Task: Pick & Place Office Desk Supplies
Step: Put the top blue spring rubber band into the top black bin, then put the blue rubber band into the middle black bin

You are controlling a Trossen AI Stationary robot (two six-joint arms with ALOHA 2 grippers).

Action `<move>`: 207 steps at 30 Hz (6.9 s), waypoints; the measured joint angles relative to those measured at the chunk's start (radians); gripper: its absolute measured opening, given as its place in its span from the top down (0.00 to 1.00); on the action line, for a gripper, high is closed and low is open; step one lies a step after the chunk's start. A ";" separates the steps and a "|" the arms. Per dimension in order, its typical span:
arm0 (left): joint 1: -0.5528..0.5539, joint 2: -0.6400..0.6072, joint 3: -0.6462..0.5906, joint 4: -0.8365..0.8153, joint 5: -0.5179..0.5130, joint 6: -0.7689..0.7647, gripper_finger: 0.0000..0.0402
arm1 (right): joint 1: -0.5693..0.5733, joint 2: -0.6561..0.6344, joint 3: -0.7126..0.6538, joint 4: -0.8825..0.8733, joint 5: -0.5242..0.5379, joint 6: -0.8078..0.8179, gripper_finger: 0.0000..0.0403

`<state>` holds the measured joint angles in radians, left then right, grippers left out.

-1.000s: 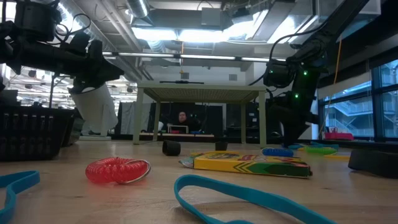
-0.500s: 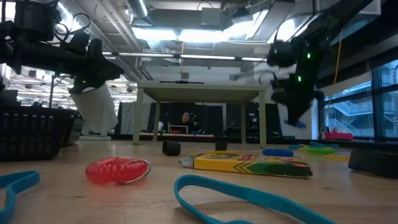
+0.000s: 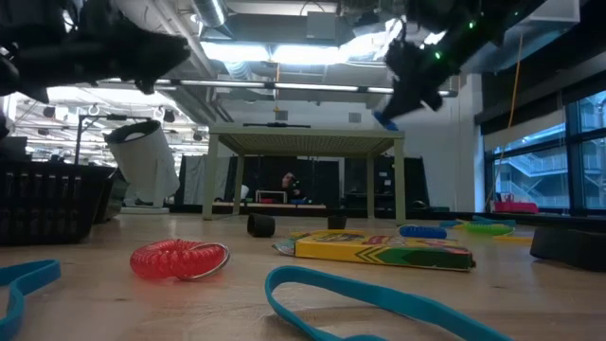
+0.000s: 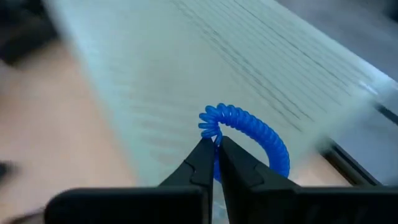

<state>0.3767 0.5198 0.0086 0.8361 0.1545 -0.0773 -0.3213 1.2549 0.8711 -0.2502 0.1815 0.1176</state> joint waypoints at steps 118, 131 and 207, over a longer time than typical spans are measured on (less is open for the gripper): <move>-0.298 0.346 0.614 -1.533 -0.488 -0.576 0.96 | 0.260 -0.028 0.001 0.018 -0.006 0.007 0.53; -0.298 0.325 0.526 -1.876 -0.468 -0.905 0.94 | 0.260 -0.028 0.001 -0.136 0.170 0.006 0.53; -0.298 0.329 0.668 -1.266 -0.468 -0.328 0.74 | 0.005 0.232 -0.153 -0.468 -0.032 0.451 0.75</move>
<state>0.0784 0.8490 0.6765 -0.4301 -0.3130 -0.4049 -0.3161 1.4872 0.7177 -0.7181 0.1497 0.5690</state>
